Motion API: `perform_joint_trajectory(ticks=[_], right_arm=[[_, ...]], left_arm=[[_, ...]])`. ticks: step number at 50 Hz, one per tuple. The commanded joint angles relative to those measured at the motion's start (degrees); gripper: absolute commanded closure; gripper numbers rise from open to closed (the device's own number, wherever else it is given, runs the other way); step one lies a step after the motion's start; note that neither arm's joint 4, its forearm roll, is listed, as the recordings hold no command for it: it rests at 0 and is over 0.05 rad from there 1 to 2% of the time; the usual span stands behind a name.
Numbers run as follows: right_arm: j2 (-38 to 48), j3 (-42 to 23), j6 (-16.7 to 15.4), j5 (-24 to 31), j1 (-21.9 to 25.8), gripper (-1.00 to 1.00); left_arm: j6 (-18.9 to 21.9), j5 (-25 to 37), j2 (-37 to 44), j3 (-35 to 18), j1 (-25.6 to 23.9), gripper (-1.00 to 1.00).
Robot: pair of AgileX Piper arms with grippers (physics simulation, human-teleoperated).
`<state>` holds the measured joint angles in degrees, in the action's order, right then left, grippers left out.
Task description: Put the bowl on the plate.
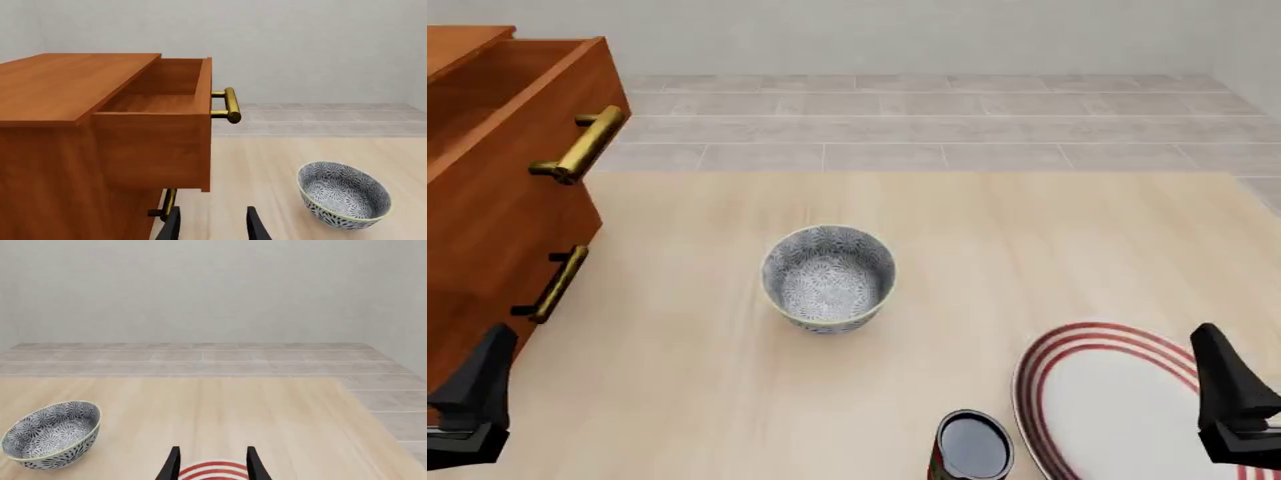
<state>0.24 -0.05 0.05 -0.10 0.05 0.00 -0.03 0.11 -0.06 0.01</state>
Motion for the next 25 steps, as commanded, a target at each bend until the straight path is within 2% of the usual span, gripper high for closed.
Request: perform_joint_trajectory(ticks=[1,14,25], right_arm=[[1.82,-0.12,0.12,-1.37,0.17,-1.00],[1.34,-0.39,-0.13,-0.61,0.13,-1.00],[8.13,-3.06,-0.66,-4.29,0.73,-1.00]], left_arm=[[-0.01,-0.08,0.33,-0.18,0.00,-1.00],[0.00,-0.08,0.33,-0.18,0.01,-1.00],[0.00,-0.08,0.32,-0.18,0.01,-1.00]])
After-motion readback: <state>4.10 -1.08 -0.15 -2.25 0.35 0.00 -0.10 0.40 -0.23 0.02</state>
